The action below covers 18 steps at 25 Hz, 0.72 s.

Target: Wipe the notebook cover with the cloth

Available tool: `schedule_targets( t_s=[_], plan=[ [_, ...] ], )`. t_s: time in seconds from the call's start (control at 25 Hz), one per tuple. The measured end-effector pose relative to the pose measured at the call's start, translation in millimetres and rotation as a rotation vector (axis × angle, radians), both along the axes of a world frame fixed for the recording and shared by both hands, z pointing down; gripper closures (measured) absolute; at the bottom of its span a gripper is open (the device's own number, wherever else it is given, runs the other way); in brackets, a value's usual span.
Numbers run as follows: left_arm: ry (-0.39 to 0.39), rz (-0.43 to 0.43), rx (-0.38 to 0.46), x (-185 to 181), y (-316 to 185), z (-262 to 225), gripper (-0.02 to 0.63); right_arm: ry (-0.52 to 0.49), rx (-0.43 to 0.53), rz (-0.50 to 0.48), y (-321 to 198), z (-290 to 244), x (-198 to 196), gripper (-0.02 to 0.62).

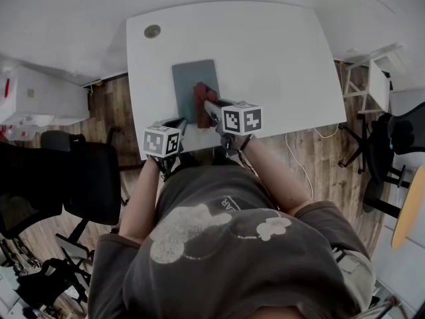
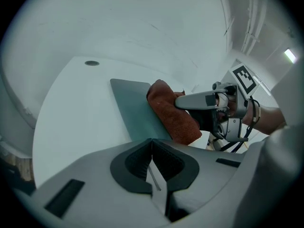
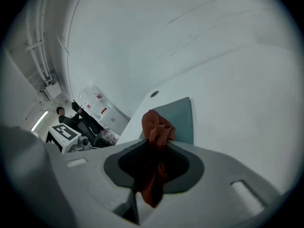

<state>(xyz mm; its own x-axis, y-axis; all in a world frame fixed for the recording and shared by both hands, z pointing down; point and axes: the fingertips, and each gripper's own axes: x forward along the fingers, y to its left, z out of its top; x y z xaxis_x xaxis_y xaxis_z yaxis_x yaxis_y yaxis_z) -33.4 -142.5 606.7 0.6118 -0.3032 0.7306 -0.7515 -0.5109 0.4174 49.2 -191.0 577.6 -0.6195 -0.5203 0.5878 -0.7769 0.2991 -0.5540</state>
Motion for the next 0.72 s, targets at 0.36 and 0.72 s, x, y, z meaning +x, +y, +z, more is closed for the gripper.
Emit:
schedule_targets(
  t_s=[0.36, 0.72],
  plan=[
    [0.006, -0.038, -0.003, 2, 0, -2, 0.611, -0.012, -0.004, 0.058, -1, 2, 41, 0.505],
    [0.001, -0.077, -0.004, 5, 0, -2, 0.611, 0.001, 0.004, 0.087, -4, 1, 78, 0.505]
  ],
)
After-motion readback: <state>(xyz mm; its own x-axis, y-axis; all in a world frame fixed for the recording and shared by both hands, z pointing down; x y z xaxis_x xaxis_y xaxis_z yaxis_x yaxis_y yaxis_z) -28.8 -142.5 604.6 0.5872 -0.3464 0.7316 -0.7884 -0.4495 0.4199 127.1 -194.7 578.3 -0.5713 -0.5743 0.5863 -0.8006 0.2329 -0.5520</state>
